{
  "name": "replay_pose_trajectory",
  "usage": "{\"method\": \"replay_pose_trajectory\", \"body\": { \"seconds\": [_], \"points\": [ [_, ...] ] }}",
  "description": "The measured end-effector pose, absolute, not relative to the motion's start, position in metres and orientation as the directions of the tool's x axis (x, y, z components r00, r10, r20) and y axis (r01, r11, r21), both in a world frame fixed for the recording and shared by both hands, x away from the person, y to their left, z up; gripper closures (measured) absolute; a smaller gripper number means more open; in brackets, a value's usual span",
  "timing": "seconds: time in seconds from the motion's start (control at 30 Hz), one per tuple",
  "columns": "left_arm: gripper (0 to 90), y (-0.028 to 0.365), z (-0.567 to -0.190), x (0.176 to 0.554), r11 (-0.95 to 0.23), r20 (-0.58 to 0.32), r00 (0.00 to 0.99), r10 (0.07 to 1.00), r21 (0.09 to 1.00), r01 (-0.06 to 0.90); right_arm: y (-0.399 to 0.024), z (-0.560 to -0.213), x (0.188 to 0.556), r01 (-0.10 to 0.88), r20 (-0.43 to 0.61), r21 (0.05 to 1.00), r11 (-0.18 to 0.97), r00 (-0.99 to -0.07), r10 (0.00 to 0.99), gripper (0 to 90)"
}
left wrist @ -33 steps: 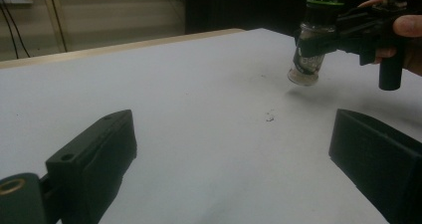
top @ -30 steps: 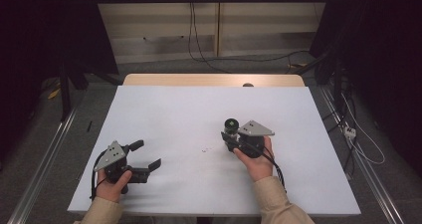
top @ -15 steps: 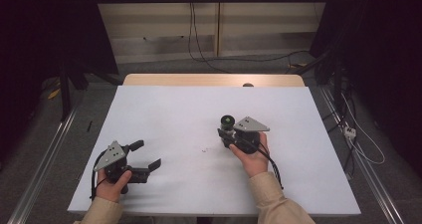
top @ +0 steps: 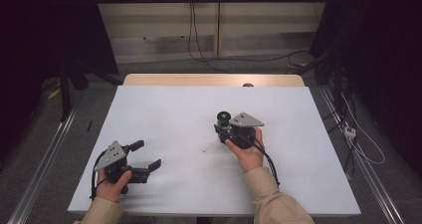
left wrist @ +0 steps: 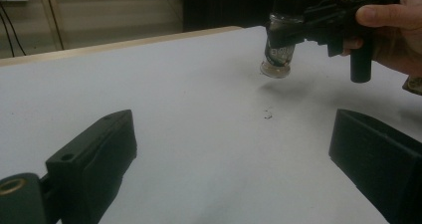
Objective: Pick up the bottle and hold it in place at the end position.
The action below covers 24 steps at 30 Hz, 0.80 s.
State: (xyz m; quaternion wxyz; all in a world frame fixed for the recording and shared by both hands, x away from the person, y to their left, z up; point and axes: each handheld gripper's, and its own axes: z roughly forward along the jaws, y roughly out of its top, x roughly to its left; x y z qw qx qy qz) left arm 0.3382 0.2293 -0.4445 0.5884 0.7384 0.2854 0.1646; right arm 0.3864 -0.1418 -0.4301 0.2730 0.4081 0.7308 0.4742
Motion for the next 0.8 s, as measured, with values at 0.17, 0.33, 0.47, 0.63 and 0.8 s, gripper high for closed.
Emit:
{"method": "replay_pose_trajectory", "body": {
  "seconds": [0.17,0.33,0.47,0.63,0.8],
  "points": [
    [4.4,0.229,-0.445,0.338,-0.146,-0.094,0.784,0.613,0.962,0.229,-0.139,-0.431,0.392,0.343,-0.011,0.914,0.217,-0.514,0.857,53.6],
    [4.4,0.229,-0.444,0.338,-0.149,-0.091,0.786,0.612,0.962,0.228,-0.136,-0.435,0.397,0.348,-0.005,0.913,0.212,-0.510,0.860,53.6],
    [4.4,0.228,-0.444,0.337,-0.146,-0.094,0.784,0.614,0.962,0.230,-0.134,-0.438,0.399,0.351,-0.009,0.911,0.217,-0.508,0.861,53.6],
    [4.4,0.228,-0.445,0.338,-0.153,-0.087,0.788,0.610,0.962,0.225,-0.132,-0.442,0.402,0.351,-0.012,0.910,0.222,-0.513,0.858,53.6],
    [4.4,0.228,-0.445,0.338,-0.152,-0.086,0.786,0.612,0.963,0.223,-0.131,-0.446,0.405,0.359,-0.001,0.909,0.212,-0.507,0.862,53.6]
  ]
}}
